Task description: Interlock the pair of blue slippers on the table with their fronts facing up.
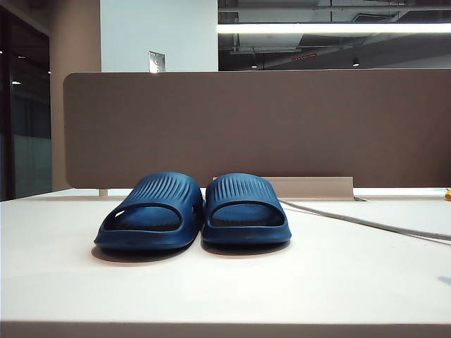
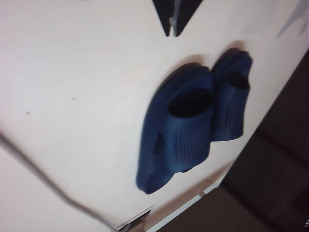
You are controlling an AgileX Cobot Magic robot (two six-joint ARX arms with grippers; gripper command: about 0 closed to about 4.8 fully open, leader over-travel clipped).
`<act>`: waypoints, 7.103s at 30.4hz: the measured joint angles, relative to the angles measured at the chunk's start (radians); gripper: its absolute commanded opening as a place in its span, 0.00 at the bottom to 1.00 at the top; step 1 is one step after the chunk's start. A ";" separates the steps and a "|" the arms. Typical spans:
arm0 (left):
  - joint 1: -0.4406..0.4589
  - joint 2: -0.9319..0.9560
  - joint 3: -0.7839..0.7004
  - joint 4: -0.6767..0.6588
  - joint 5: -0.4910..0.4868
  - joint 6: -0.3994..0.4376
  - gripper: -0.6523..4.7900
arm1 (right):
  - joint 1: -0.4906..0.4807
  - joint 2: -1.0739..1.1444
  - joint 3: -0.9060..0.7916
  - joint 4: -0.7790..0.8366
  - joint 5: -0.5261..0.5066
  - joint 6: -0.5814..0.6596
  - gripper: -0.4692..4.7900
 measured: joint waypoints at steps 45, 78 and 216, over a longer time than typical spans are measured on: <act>-0.544 0.853 0.113 0.436 -0.444 0.142 0.11 | 0.249 0.291 0.129 0.176 -0.027 0.232 0.08; -0.571 1.155 0.113 0.774 -0.594 -0.135 0.42 | 0.299 0.801 0.408 0.265 -0.082 -0.060 0.08; -0.298 1.064 0.248 0.641 -0.264 0.374 0.11 | 0.362 0.902 0.406 0.285 0.002 -0.190 0.08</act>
